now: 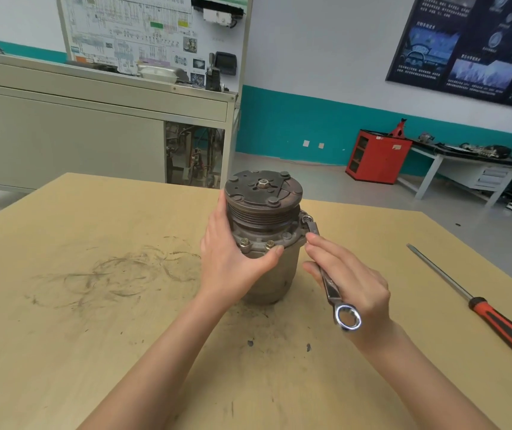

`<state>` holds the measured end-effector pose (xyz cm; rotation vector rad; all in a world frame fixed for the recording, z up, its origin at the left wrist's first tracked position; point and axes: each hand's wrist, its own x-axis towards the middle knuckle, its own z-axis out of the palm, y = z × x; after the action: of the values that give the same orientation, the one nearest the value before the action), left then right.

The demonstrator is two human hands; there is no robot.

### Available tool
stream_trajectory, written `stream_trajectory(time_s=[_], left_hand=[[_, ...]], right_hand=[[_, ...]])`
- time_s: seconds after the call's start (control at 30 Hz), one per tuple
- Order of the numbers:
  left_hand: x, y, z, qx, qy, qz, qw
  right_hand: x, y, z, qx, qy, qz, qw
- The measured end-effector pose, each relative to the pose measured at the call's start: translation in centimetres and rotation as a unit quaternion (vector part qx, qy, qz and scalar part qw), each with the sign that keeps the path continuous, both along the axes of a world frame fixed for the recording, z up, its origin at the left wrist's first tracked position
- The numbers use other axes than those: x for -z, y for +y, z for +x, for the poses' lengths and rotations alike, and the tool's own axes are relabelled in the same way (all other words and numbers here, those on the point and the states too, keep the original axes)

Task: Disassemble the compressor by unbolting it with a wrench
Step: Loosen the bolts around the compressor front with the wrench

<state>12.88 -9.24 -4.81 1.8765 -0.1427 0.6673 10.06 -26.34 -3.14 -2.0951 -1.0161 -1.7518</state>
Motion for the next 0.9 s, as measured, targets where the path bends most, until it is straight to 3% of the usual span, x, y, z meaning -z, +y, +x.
stream_trajectory(time_s=[0.07, 0.13, 0.17, 0.27, 0.33, 0.43, 0.6, 0.7, 0.9], left_hand=[[0.0, 0.0, 0.0, 0.002, 0.000, -0.001, 1.000], [0.1, 0.0, 0.0, 0.000, 0.002, 0.002, 1.000], [0.1, 0.1, 0.0, -0.001, 0.003, 0.002, 1.000], [0.1, 0.1, 0.1, 0.003, 0.005, 0.000, 1.000], [0.1, 0.1, 0.2, 0.004, 0.006, 0.000, 1.000], [0.1, 0.0, 0.3, 0.005, 0.004, -0.003, 1.000], [0.2, 0.1, 0.5, 0.008, -0.002, -0.006, 1.000], [0.3, 0.1, 0.6, 0.007, -0.005, -0.004, 1.000], [0.5, 0.1, 0.7, 0.001, -0.012, -0.004, 1.000]], right_hand=[[-0.1, -0.4, 0.6, -0.024, 0.006, 0.004, 1.000], [-0.1, -0.4, 0.9, -0.128, 0.100, 0.100, 0.982], [-0.1, -0.2, 1.1, -0.197, 0.168, 0.182, 0.949], [-0.6, -0.1, 2.0, -0.335, 0.286, 0.423, 0.792], [-1.7, -1.0, 3.5, -0.370, 0.335, 0.496, 0.710], [-4.1, -2.7, 6.7, -0.387, 0.437, 0.497, 0.642], [-6.2, -3.8, 11.9, -0.335, 0.653, 0.392, 0.554], [-7.0, -3.0, 13.8, -0.308, 0.712, 0.343, 0.530], [-8.0, 1.3, 15.1, -0.189, 0.740, 0.276, 0.584]])
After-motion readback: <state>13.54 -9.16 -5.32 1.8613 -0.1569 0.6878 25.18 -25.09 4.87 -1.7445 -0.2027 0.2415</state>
